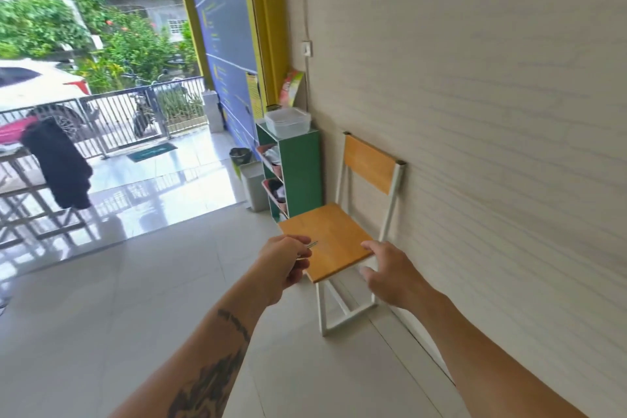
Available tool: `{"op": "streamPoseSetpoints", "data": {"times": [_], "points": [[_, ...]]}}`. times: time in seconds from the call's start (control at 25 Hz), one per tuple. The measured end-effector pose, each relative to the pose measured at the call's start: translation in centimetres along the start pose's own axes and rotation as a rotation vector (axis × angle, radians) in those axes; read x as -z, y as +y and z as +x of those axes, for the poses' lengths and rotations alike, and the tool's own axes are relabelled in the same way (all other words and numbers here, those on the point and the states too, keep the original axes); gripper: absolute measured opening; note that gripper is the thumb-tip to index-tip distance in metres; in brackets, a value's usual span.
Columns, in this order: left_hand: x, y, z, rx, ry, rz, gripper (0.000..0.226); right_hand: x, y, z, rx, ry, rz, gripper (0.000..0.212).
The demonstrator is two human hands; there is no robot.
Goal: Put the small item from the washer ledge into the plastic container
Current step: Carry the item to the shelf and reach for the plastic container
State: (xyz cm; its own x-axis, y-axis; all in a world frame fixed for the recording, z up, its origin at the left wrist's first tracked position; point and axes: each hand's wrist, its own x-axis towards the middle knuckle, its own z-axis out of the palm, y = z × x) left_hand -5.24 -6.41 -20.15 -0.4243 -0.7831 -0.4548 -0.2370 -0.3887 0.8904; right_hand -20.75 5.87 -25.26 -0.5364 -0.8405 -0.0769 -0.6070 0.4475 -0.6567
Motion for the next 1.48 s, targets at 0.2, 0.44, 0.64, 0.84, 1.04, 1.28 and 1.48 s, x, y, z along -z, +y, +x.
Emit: {"op": "streamPoseSetpoints", "data": {"times": [0.2,0.44,0.64,0.84,1.04,1.28,1.48], "points": [[3.2,5.5,10.1,-0.007,0.079,-0.090,0.024,-0.2,-4.2,13.1,0.060,-0.033,-0.025,0.056],[9.9,11.3,22.3,0.044,0.074,-0.150,0.036,-3.7,-10.5,27.3,0.092,-0.057,-0.070,0.057],[17.8,16.8,32.3,0.019,0.031,-0.190,0.040,-8.0,-17.3,38.1,0.066,-0.027,-0.078,0.057],[24.0,23.4,41.8,-0.023,0.024,-0.200,0.041,-10.8,-23.2,47.5,0.039,0.018,-0.069,0.056],[26.3,28.3,51.4,-0.051,-0.020,-0.198,0.040,-12.1,-26.5,58.3,0.042,0.023,-0.054,0.047],[25.1,34.8,65.2,-0.070,-0.012,-0.136,0.041,-11.0,-27.5,75.1,0.064,0.052,-0.030,0.055],[22.5,40.2,75.4,-0.114,0.040,-0.113,0.025,-8.3,-27.8,86.9,0.061,0.061,-0.088,0.057]]}}
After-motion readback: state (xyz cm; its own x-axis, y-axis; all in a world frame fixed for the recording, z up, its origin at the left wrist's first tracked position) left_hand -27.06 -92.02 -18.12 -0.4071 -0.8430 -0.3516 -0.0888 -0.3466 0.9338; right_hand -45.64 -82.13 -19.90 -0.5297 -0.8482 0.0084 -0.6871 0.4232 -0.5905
